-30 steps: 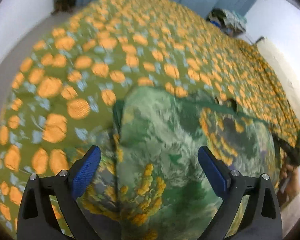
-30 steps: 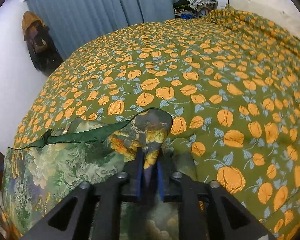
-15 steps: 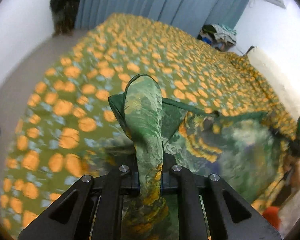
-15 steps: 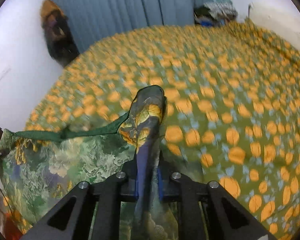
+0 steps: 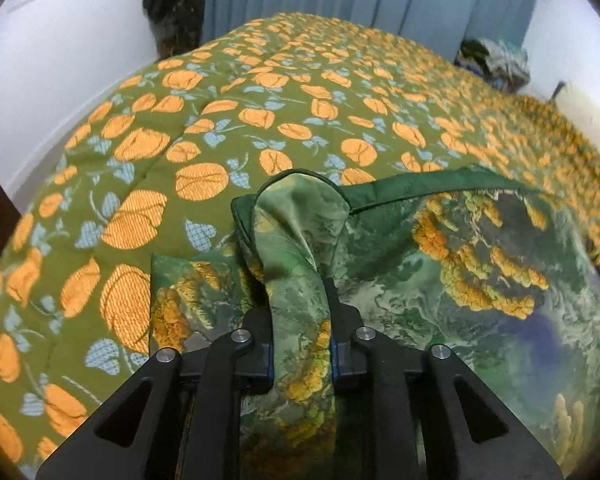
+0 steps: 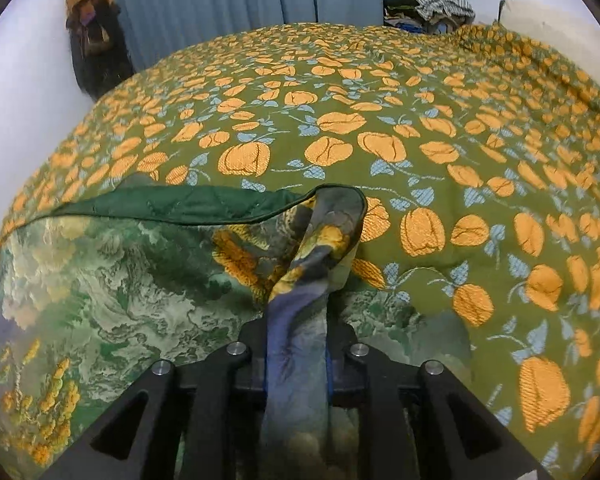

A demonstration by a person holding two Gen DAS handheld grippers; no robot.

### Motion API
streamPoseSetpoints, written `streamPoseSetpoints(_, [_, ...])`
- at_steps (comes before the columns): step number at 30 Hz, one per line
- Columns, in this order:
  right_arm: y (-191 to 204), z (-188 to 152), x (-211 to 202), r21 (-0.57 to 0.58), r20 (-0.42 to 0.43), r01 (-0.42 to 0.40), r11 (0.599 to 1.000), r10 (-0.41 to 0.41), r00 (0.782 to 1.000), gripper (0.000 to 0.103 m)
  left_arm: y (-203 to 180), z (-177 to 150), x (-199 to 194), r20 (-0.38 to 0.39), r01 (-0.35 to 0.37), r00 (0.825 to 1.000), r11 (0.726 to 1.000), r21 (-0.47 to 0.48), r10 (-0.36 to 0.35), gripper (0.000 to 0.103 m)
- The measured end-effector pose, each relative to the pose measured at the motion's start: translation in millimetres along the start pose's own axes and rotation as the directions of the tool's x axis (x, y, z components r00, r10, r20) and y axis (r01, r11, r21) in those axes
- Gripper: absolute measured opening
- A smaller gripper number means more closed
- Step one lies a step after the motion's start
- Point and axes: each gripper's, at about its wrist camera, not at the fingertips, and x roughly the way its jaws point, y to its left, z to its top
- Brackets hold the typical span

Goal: Fold large clothes
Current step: 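Fold the hem over toward the collar with both tools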

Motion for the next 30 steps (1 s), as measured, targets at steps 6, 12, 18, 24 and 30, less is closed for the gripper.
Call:
streamPoseSetpoints(6, [-12.7, -5.8, 2.3, 0.067, 0.037, -0.079, 0.995, 0.076, 0.996, 0.018, 2.2, -3.9, 6.1, 0.021, 0.025, 0.999, 1.000, -0.010, -0.025, 0.020])
streamPoseSetpoints(12, [-21.5, -8.2, 4.4, 0.103, 0.058, -0.126, 0.987, 0.121, 0.991, 0.018, 2.6, -4.0, 7.0, 0.031, 0.039, 0.999, 0.999, -0.021, -0.039, 0.021])
streamPoseSetpoints(18, [-24.1, -8.7, 4.7, 0.110, 0.065, -0.139, 0.984, 0.132, 0.989, 0.018, 4.5, -6.3, 5.6, 0.038, 0.047, 0.998, 0.999, -0.027, -0.046, 0.021])
streamPoseSetpoints(24, [-25.7, -8.9, 5.0, 0.114, 0.068, -0.147, 0.983, 0.139, 0.988, 0.018, 7.3, -7.0, 4.8, 0.040, 0.056, 0.998, 0.998, -0.033, -0.055, 0.022])
streamPoseSetpoints(30, [-27.6, -9.3, 4.3, 0.119, 0.072, -0.156, 0.981, 0.149, 0.986, 0.018, 8.3, -7.7, 1.6, 0.046, 0.065, 0.997, 0.997, -0.038, -0.063, 0.023])
